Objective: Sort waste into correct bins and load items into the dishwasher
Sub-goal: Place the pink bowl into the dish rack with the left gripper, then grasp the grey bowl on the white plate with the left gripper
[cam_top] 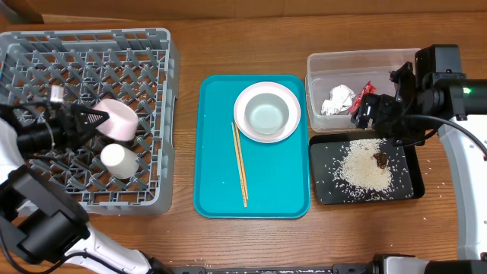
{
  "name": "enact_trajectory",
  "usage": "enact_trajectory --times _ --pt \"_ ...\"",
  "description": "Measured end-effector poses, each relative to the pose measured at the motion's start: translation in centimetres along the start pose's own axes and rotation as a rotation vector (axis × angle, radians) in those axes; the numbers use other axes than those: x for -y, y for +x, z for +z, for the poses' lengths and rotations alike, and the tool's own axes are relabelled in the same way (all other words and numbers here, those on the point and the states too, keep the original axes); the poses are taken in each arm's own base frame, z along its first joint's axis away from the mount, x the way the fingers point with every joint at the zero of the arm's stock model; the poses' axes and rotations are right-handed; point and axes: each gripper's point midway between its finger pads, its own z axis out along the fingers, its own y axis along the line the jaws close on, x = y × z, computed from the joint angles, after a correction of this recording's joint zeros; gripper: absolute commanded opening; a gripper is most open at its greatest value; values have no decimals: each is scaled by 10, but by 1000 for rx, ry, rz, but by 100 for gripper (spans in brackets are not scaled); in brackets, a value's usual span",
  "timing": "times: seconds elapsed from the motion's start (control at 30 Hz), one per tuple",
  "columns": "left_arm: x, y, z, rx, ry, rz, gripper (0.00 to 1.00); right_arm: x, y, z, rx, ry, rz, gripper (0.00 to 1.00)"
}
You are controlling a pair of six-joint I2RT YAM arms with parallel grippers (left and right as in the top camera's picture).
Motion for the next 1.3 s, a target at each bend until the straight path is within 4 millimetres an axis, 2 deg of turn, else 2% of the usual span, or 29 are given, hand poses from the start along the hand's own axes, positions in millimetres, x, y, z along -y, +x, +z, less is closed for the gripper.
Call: enact_trajectory --times 0.13,0.3,0.43,0.57,0.67,0.73,0.9,1.03,1.17,1.3 --pt "-8 4 -14 19 -2 -69 100 0 0 0 0 0 0 97" --pt "-2 7 -20 29 21 -93 100 0 0 0 0 0 0 97" --pt "31 7 -19 35 9 13 100 0 0 0 0 0 0 98" --pt "89 16 -3 10 -13 220 100 0 0 0 0 0 0 98" --pt "131 28 26 -53 -64 381 100 0 0 0 0 0 0 98" --pt "151 38 53 -105 -113 464 100 0 0 0 0 0 0 98" --pt "183 67 127 -222 -236 643 100 3 7 0 -26 16 9 97" --pt "211 97 185 -279 -250 796 100 19 12 -1 -41 105 72 97" --pt "223 133 241 -347 -258 916 100 32 13 -3 -30 183 119 97" --pt "214 161 287 -410 -288 985 100 37 12 -4 -21 210 137 99"
